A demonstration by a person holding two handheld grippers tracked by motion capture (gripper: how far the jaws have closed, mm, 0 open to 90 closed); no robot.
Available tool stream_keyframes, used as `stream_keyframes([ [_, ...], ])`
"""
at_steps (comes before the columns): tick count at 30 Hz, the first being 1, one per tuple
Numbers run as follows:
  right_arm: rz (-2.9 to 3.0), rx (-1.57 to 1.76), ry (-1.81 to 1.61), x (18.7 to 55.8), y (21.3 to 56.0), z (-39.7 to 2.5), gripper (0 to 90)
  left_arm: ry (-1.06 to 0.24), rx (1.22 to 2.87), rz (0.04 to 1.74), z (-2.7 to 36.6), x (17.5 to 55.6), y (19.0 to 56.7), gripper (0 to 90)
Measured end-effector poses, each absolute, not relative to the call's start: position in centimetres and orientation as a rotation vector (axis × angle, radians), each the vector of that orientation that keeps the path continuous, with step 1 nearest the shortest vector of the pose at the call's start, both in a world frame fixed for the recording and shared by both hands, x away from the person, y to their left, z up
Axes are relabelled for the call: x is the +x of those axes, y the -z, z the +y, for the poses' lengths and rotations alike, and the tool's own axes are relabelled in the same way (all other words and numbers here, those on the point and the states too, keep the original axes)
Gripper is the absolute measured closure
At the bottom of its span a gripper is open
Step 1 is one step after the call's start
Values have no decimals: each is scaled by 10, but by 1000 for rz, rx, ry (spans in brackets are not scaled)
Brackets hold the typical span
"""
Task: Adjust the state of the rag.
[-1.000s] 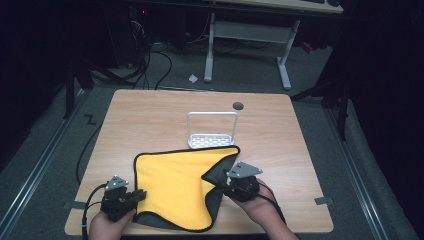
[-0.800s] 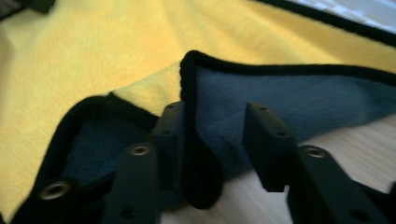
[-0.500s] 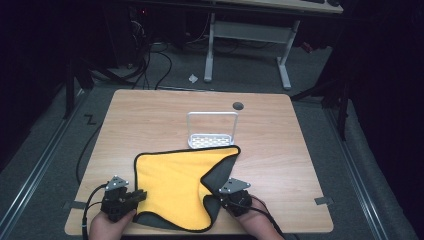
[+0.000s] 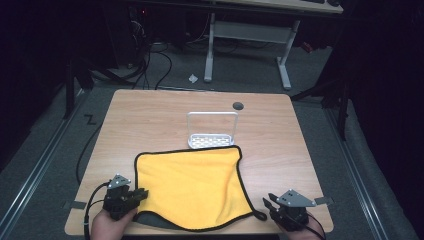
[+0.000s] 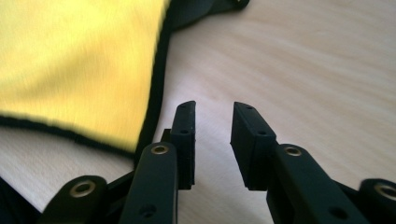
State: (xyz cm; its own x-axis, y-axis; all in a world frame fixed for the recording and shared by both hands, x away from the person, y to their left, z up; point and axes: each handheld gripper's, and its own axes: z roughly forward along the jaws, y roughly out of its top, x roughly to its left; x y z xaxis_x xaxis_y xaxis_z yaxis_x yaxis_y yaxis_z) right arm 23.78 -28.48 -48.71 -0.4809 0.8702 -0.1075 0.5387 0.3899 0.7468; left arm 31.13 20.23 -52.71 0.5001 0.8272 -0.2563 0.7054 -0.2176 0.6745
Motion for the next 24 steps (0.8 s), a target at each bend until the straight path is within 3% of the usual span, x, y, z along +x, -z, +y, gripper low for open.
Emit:
stream_keyframes([
  [4, 2199, 1135, -916, 268, 485, -254, 691, -213, 1986, 1255, 201, 311, 527, 746],
  [10, 2322, 1146, -835, 311, 523, -217, 728, -218, 2009, 1210, 193, 313, 528, 760],
  [16, 2237, 1261, -775, 303, 521, -263, 728, -143, 2045, 1102, 151, 327, 529, 760],
  [21, 2125, 1364, -708, 293, 521, -314, 729, -179, 2108, 986, 96, 337, 528, 754],
  [24, 2080, 1402, -692, 286, 522, -332, 727, -184, 2118, 959, 84, 336, 528, 753],
])
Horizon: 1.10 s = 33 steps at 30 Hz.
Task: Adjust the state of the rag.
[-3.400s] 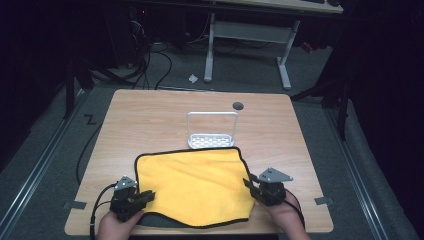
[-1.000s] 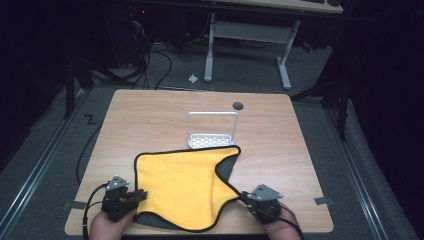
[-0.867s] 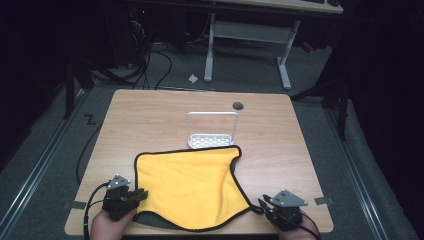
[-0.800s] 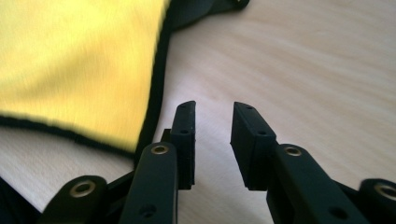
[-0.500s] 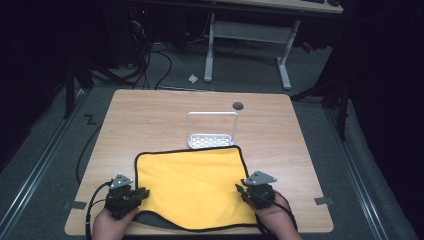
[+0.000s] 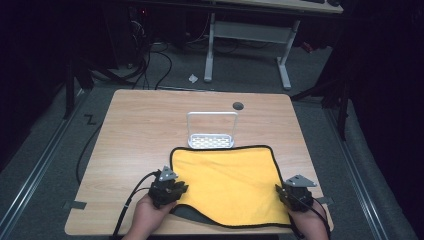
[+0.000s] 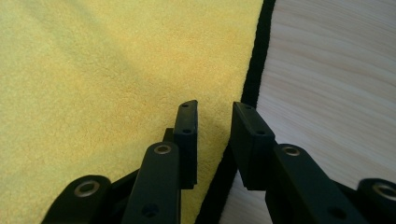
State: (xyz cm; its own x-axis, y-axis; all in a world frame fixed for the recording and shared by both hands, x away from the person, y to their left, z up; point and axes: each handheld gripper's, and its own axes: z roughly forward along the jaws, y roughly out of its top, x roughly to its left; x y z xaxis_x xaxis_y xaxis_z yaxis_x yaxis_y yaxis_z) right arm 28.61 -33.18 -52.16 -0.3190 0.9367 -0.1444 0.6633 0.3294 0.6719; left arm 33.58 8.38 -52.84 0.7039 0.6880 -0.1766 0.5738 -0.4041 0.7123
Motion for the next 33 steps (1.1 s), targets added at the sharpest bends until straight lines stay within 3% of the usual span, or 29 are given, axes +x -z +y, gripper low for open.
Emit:
stream_keyframes([
  [4, 2074, 1410, -737, 283, 521, -332, 641, -184, 2115, 987, 94, 335, 526, 733],
  [11, 2144, 1257, -833, 289, 511, -287, 607, -257, 1957, 1104, 128, 371, 520, 620],
  [18, 2223, 1118, -906, 293, 507, -238, 582, -258, 1900, 1173, 125, 427, 527, 483],
  [23, 2275, 1028, -963, 292, 504, -204, 560, -202, 1918, 1185, 117, 452, 531, 464],
  [28, 2337, 947, -1016, 296, 500, -167, 556, -142, 1903, 1160, 110, 458, 535, 531],
  [33, 2415, 874, -1057, 302, 503, -123, 560, -157, 1927, 1126, 103, 456, 537, 717],
])
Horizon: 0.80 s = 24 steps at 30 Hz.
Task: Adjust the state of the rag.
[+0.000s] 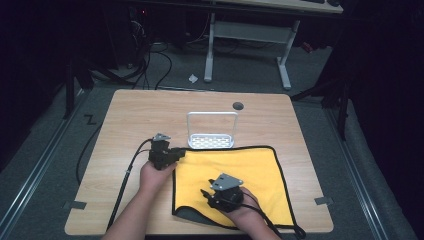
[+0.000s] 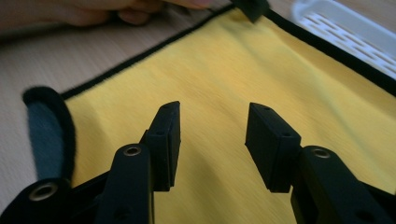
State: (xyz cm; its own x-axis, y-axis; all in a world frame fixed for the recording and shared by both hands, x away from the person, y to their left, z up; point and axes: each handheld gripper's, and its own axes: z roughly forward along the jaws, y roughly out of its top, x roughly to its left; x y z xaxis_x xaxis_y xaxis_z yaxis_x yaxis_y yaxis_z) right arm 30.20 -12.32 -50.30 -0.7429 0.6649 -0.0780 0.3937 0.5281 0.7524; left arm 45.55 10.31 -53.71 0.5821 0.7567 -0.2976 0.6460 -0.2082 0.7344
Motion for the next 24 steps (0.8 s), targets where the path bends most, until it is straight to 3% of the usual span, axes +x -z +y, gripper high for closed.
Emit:
stream_keyframes([
  [2, 2445, 826, -1059, 304, 506, -107, 564, -172, 1939, 1113, 101, 454, 538, 804],
  [4, 2476, 801, -1050, 307, 510, -91, 569, -192, 1947, 1105, 100, 453, 538, 825],
  [21, 2641, 668, -1015, 292, 528, -39, 529, -157, 1905, 1142, 105, 455, 539, 826],
  [24, 2634, 673, -1019, 290, 528, -37, 573, -157, 1905, 1143, 105, 455, 539, 828],
])
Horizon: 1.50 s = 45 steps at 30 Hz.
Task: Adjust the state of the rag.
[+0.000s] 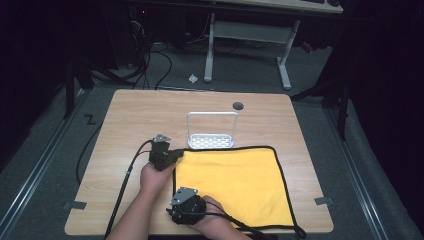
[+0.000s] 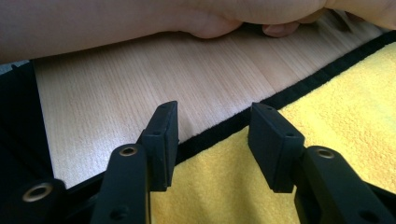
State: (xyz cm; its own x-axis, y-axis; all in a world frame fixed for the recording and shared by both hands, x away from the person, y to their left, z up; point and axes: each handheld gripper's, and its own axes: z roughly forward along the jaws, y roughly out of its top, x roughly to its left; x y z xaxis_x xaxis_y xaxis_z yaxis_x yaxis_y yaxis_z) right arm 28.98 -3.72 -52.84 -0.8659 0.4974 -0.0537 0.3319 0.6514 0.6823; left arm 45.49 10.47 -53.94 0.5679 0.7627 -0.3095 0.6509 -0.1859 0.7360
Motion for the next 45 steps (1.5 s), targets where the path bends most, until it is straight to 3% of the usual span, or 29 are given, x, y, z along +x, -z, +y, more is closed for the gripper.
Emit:
stream_keyframes([
  [6, 2609, 661, -996, 290, 528, -38, 743, -154, 1904, 1147, 105, 455, 539, 844],
  [20, 2534, 632, -1030, 289, 513, -41, 876, -135, 1888, 1131, 108, 453, 538, 850],
  [31, 2534, 613, -1015, 289, 509, -36, 844, -81, 1838, 1163, 116, 456, 539, 852],
  [35, 2587, 658, -1019, 291, 515, -39, 592, -82, 1836, 1169, 116, 456, 540, 850],
  [38, 2607, 702, -1001, 294, 519, -40, 498, -93, 1843, 1161, 115, 455, 539, 850],
  [41, 2627, 728, -982, 296, 525, -41, 495, -96, 1847, 1160, 114, 455, 539, 850],
  [45, 2631, 740, -1027, 297, 528, -44, 592, -92, 1848, 1157, 115, 455, 539, 850],
])
